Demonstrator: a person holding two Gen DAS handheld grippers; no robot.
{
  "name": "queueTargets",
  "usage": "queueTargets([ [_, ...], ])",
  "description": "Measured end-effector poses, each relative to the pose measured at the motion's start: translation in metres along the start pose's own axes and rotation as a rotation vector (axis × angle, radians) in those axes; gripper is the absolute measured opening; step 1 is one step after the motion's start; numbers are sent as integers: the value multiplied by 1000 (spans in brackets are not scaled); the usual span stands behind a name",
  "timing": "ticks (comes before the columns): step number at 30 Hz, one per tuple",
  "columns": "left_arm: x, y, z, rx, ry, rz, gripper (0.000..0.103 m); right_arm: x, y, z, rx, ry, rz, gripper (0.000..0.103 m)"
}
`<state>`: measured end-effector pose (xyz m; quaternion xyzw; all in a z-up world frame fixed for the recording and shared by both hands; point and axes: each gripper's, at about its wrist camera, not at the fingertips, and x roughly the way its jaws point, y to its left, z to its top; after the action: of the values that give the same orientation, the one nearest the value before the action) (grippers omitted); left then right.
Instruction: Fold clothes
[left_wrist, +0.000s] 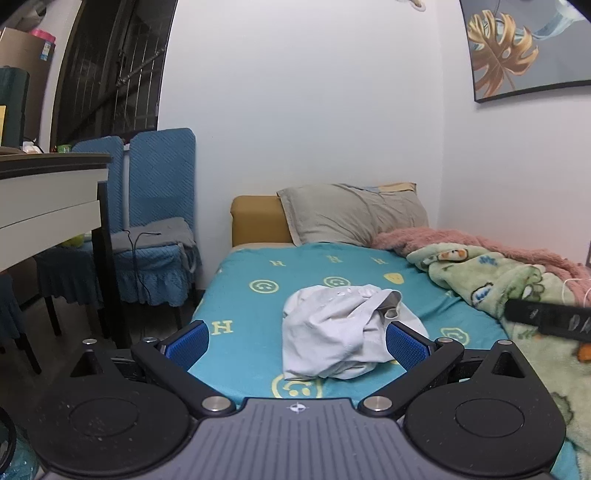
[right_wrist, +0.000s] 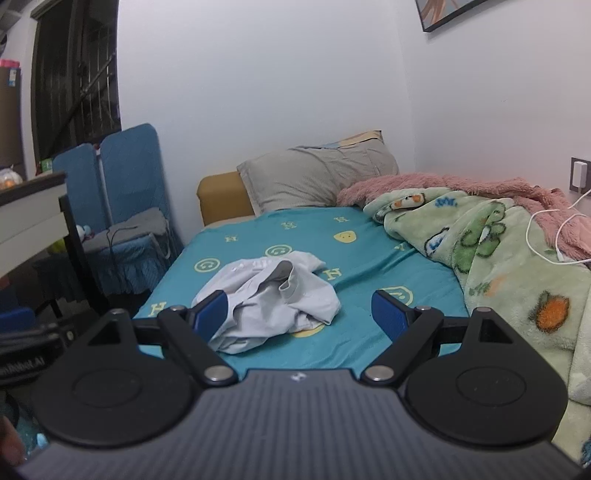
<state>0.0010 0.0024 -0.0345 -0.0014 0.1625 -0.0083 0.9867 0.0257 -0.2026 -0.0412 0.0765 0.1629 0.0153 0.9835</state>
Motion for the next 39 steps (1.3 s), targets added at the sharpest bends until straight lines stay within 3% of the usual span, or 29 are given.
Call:
queueTargets([
  [5, 10, -6, -9, 26, 49, 21, 103, -5, -11, 5, 42, -17, 7, 86],
  [10, 9, -13, -21, 10, -51, 20, 103, -6, -21, 7, 80, -24, 7, 86],
  [15, 30, -33, -21, 30, -16, -26, 103, -4, -32, 9, 121, -31, -31, 86],
  [23, 120, -69, -30, 168, 108, -69, 102, 7, -58, 2, 247, -13, -84, 86],
  [27, 169, -82, -35, 234, 127, -91, 90, 23, -72, -3, 325, 16, -117, 86],
  [31, 210, -85, -33, 226, 139, -120, 85, 46, -81, -9, 361, 42, -156, 86],
  [32, 220, -83, -33, 214, 146, -120, 82, 52, -83, -10, 369, 48, -166, 86],
  [35, 242, -73, -33, 166, 173, -125, 51, 72, -87, -15, 387, 67, -182, 86],
  [37, 244, -64, -33, 149, 164, -150, 14, 84, -85, -19, 372, 80, -187, 86],
  [39, 238, -53, -28, 145, 142, -184, 10, 95, -82, -24, 349, 96, -185, 86],
])
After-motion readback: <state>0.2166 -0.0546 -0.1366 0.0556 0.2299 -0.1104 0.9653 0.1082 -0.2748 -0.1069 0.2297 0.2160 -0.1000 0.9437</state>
